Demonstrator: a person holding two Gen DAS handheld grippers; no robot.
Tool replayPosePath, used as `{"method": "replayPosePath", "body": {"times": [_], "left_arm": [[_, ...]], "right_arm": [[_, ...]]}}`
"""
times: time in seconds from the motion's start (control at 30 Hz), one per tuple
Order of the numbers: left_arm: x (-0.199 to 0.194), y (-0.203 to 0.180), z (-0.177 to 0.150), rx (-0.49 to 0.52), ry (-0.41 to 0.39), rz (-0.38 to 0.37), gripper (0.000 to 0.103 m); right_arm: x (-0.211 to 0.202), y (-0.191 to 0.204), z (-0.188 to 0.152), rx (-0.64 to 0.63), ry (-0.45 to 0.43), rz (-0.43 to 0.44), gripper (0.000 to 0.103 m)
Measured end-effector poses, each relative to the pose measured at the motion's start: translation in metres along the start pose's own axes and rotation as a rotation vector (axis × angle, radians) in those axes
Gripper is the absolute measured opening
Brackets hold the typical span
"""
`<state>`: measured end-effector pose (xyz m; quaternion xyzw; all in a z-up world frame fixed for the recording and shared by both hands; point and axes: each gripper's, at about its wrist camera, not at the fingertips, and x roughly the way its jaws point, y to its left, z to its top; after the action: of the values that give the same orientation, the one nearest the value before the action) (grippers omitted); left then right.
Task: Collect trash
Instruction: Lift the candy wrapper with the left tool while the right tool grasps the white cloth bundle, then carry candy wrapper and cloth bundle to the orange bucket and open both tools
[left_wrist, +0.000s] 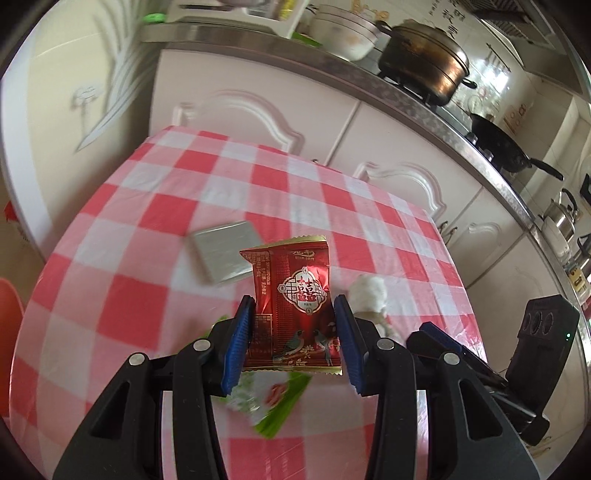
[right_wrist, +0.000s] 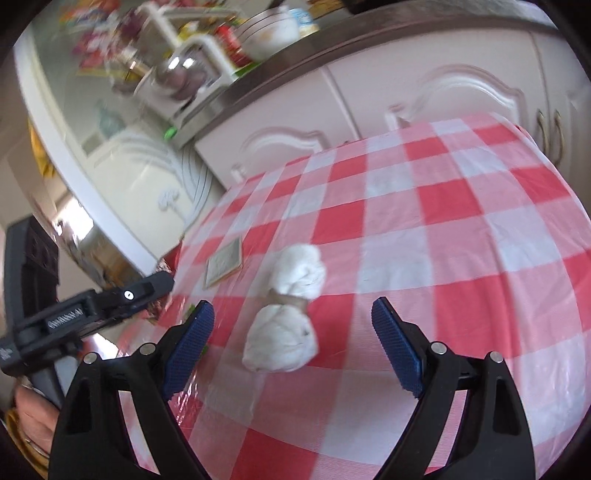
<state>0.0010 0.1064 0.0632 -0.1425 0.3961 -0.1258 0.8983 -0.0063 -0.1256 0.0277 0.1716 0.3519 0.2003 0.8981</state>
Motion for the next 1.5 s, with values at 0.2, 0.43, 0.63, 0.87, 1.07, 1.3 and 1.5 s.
{"method": "replayPosePath", "body": {"times": [0.2, 0.43, 0.63, 0.87, 1.07, 1.3, 1.5], "left_arm": [[-0.016, 0.02, -0.008, -0.019, -0.011, 0.009, 0.046], [-0.032, 0.04, -0.019, -0.036, -0.013, 0.01, 0.046], [-0.04, 0.058, -0.028, -0.066, -0.013, 0.005, 0.046], [-0.052, 0.076, -0.036, -0.093, -0.031, -0.001, 0.046], [-0.061, 0.09, -0.042, -0.107, -0.037, -0.009, 0.046], [-0.073, 0.109, -0.051, -0.137, -0.049, -0.01, 0.046], [-0.082, 0.125, -0.057, -0.164, -0.06, -0.014, 0.046]], "right_arm": [[0.017, 0.022, -0.005, -0.093, 0.06, -0.062, 0.077], [0.03, 0.032, -0.008, -0.143, 0.112, -0.121, 0.068], [0.035, 0.027, -0.008, -0.12, 0.133, -0.146, 0.057], [0.036, 0.029, -0.008, -0.129, 0.138, -0.164, 0.048], [0.035, 0.032, -0.009, -0.149, 0.132, -0.176, 0.041], [0.028, 0.031, -0.009, -0.135, 0.103, -0.158, 0.04], [0.017, 0.029, -0.01, -0.118, 0.058, -0.158, 0.039]]}}
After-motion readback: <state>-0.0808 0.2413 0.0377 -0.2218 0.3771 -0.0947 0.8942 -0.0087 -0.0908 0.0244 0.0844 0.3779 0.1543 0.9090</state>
